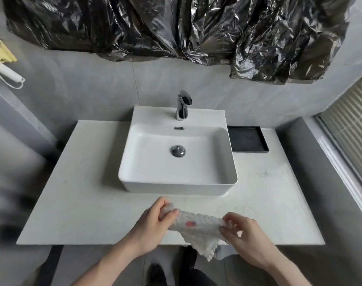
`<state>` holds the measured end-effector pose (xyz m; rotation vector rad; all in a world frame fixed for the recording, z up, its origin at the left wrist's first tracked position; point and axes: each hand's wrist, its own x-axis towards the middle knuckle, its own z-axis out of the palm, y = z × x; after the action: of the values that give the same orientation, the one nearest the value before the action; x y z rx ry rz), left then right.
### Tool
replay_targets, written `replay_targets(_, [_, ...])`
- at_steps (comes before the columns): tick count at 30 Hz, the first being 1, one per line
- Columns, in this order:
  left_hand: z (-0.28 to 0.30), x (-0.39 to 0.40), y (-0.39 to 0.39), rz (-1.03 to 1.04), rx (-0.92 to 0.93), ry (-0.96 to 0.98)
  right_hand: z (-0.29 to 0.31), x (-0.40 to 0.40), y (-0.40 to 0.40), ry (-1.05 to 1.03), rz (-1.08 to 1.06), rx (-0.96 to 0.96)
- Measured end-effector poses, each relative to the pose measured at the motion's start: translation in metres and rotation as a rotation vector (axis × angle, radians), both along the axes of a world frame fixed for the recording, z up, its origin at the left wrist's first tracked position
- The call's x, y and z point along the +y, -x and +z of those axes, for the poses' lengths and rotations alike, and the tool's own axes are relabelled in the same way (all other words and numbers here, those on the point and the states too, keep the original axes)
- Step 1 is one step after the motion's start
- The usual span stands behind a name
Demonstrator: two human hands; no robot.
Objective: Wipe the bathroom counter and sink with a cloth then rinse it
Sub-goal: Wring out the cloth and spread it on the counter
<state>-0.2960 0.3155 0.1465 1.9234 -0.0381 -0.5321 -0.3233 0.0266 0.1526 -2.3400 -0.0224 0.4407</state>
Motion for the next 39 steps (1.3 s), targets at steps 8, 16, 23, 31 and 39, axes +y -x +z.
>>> replay_targets(8, [-0.022,-0.025,0.008,-0.071,-0.010,-0.162,-0.007,-0.047,0.007,0.081,-0.031,0.138])
replay_targets(16, [-0.043,-0.078,0.005,-0.163,0.065,-0.315,-0.028,-0.131,-0.018,0.146,0.107,0.235])
replay_targets(23, [-0.093,-0.146,-0.028,0.017,-0.047,-0.432,-0.071,-0.198,-0.064,0.152,0.033,0.126])
replay_targets(31, [-0.136,-0.189,-0.070,0.054,-0.214,-0.685,-0.127,-0.215,-0.115,0.194,-0.048,0.006])
replay_targets(39, [-0.153,-0.200,-0.069,0.074,-0.216,-0.638,-0.170,-0.224,-0.114,0.228,-0.092,-0.056])
